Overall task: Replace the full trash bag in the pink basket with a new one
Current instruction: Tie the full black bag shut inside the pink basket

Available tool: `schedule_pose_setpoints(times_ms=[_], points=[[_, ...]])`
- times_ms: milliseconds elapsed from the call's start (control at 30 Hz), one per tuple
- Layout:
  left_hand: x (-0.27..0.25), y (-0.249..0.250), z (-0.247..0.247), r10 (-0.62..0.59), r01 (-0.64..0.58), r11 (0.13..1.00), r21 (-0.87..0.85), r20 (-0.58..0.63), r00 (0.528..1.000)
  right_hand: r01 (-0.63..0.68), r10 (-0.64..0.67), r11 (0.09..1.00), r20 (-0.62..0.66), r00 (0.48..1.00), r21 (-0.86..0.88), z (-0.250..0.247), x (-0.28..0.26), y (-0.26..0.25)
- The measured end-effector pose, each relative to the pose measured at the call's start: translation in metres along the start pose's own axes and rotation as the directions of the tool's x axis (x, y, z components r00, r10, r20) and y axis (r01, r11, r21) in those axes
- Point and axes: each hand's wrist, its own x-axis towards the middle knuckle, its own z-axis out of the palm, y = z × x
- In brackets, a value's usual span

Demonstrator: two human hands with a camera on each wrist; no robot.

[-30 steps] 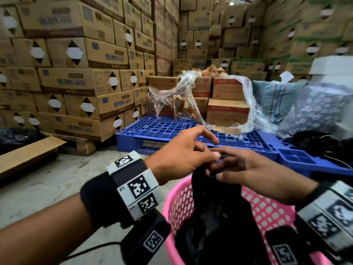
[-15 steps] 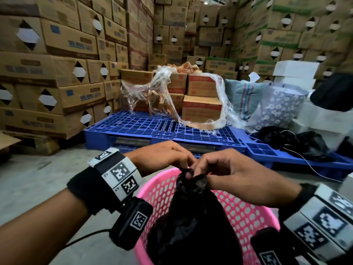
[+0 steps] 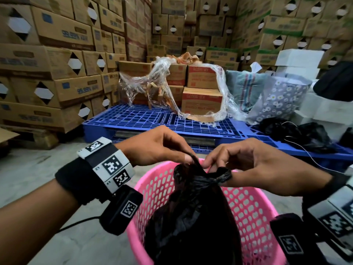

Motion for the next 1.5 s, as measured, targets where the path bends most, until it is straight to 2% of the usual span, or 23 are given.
schedule_pose_setpoints(times_ms=[100, 167, 200, 333, 433, 500, 567, 600, 667, 700, 733, 766, 800, 833, 900, 966, 1033, 1200, 1333, 1500], points=[[-0.004, 0.001, -0.013, -0.073, 0.084, 0.966, 0.245, -0.052, 0.996, -0.006, 0.009, 0.998, 0.034, 0.999, -0.070, -0.006, -0.004, 0.000], [-0.008, -0.001, -0.018, -0.170, 0.179, 0.899, 0.399, -0.058, 0.984, -0.047, 0.050, 0.999, 0.121, 0.991, -0.025, -0.009, -0.008, 0.003], [-0.010, -0.001, -0.019, -0.200, 0.211, 0.881, 0.422, -0.071, 0.977, -0.074, 0.074, 0.997, 0.158, 0.985, -0.002, -0.011, -0.009, 0.005], [-0.012, -0.004, -0.012, -0.214, 0.244, 0.920, 0.306, -0.129, 0.968, -0.135, 0.120, 0.989, 0.216, 0.969, 0.058, -0.011, -0.007, 0.014], [-0.011, -0.010, -0.012, -0.173, 0.214, 0.953, 0.216, -0.196, 0.965, -0.116, 0.100, 0.986, 0.140, 0.985, 0.118, -0.015, -0.004, 0.015], [-0.011, -0.014, -0.014, -0.175, 0.214, 0.950, 0.227, -0.182, 0.968, -0.098, 0.088, 0.981, 0.066, 0.994, 0.170, -0.018, -0.004, 0.013], [-0.013, -0.016, -0.016, -0.183, 0.215, 0.889, 0.404, -0.116, 0.976, -0.073, 0.077, 0.974, -0.009, 0.997, 0.213, -0.022, -0.005, 0.012], [-0.015, -0.016, -0.018, -0.186, 0.199, 0.829, 0.522, -0.078, 0.979, -0.075, 0.082, 0.974, -0.024, 0.996, 0.215, -0.025, -0.006, 0.013], [-0.018, -0.016, -0.020, -0.208, 0.172, 0.706, 0.687, -0.031, 0.978, -0.119, 0.121, 0.970, 0.006, 0.993, 0.213, -0.029, -0.009, 0.015], [-0.018, -0.015, -0.020, -0.224, 0.188, 0.691, 0.698, -0.040, 0.974, -0.152, 0.149, 0.963, 0.032, 0.988, 0.224, -0.031, -0.010, 0.017], [-0.018, -0.014, -0.018, -0.244, 0.229, 0.732, 0.642, -0.067, 0.968, -0.175, 0.167, 0.953, 0.057, 0.984, 0.246, -0.032, -0.010, 0.017], [-0.016, -0.013, -0.013, -0.269, 0.283, 0.819, 0.499, -0.100, 0.958, -0.183, 0.168, 0.943, 0.076, 0.983, 0.278, -0.032, -0.009, 0.016], [-0.013, -0.012, -0.006, -0.290, 0.316, 0.901, 0.298, -0.127, 0.948, -0.175, 0.153, 0.933, 0.094, 0.984, 0.314, -0.032, -0.007, 0.014], [-0.008, -0.011, 0.002, -0.303, 0.317, 0.945, 0.085, -0.145, 0.942, -0.165, 0.129, 0.921, 0.123, 0.984, 0.352, -0.031, -0.005, 0.012], [0.003, -0.007, 0.018, -0.300, 0.266, 0.942, -0.206, -0.153, 0.942, -0.164, 0.099, 0.917, 0.192, 0.976, 0.364, -0.028, 0.002, 0.010], [0.013, -0.001, 0.032, -0.259, 0.204, 0.924, -0.324, -0.139, 0.956, -0.147, 0.109, 0.952, 0.151, 0.982, 0.269, -0.025, 0.008, 0.007], [0.019, 0.002, 0.042, -0.220, 0.165, 0.920, -0.355, -0.122, 0.968, -0.130, 0.121, 0.973, 0.055, 0.991, 0.191, -0.023, 0.014, 0.005], [0.023, 0.003, 0.057, -0.152, 0.117, 0.932, -0.343, -0.077, 0.985, -0.088, 0.122, 0.980, -0.191, 0.974, 0.180, -0.029, 0.020, 0.012], [0.023, 0.006, 0.066, -0.118, 0.055, 0.957, -0.285, -0.209, 0.971, -0.060, 0.126, 0.970, -0.277, 0.953, 0.235, -0.028, 0.024, 0.021], [0.024, 0.007, 0.061, -0.012, -0.021, 0.994, -0.110, -0.291, 0.957, -0.040, 0.158, 0.954, -0.383, 0.910, 0.298, -0.024, 0.032, 0.024]])
